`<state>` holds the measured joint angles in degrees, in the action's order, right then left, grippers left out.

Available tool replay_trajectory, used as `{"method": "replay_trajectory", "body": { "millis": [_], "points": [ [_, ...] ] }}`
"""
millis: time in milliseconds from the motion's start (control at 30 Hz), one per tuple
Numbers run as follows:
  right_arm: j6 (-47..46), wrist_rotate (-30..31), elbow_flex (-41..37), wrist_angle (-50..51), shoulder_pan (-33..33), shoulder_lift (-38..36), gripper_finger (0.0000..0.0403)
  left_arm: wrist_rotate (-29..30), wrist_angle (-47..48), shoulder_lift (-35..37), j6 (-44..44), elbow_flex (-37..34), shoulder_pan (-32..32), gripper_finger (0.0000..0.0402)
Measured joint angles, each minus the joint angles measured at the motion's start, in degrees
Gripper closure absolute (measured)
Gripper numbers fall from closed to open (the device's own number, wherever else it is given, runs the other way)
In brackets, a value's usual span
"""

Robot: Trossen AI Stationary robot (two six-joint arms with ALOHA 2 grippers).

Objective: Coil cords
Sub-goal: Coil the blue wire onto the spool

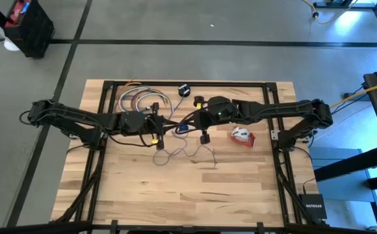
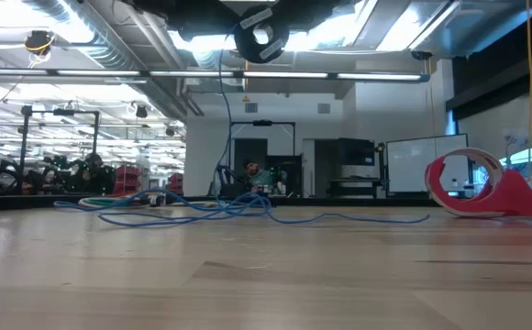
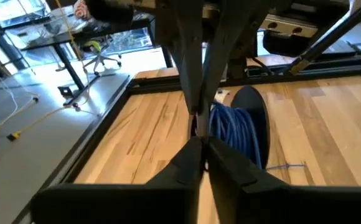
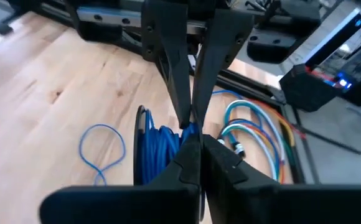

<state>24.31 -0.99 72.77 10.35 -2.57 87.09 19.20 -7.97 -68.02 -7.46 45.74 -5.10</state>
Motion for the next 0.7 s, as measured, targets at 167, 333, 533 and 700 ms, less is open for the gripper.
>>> {"method": "replay_trajectory", "body": {
  "millis": [167, 333, 533, 700],
  "points": [
    [3.92, 0.63, 0.39, 0.16, -0.04, -2.57, 0.0393, 0.69, 3.07, 0.56, 5.9, 0.08, -0.04, 0.031],
    [7.18, 2.75, 0.5, 1.13, -0.7, -5.87, 0.0395, 0.44, 7.3, 0.89, 12.35, 0.02, -0.19, 0.0254],
    [7.61, -2.38, 0.61, 2.51, -6.34, -8.55, 0.0398, 8.59, 13.07, 2.48, 19.46, -0.03, -2.16, 0.0248],
    [4.79, -11.52, 0.61, -1.15, -12.49, -8.86, 0.0398, 13.58, 13.68, 3.11, 20.28, -0.03, -4.25, 0.026]
  ]
}}
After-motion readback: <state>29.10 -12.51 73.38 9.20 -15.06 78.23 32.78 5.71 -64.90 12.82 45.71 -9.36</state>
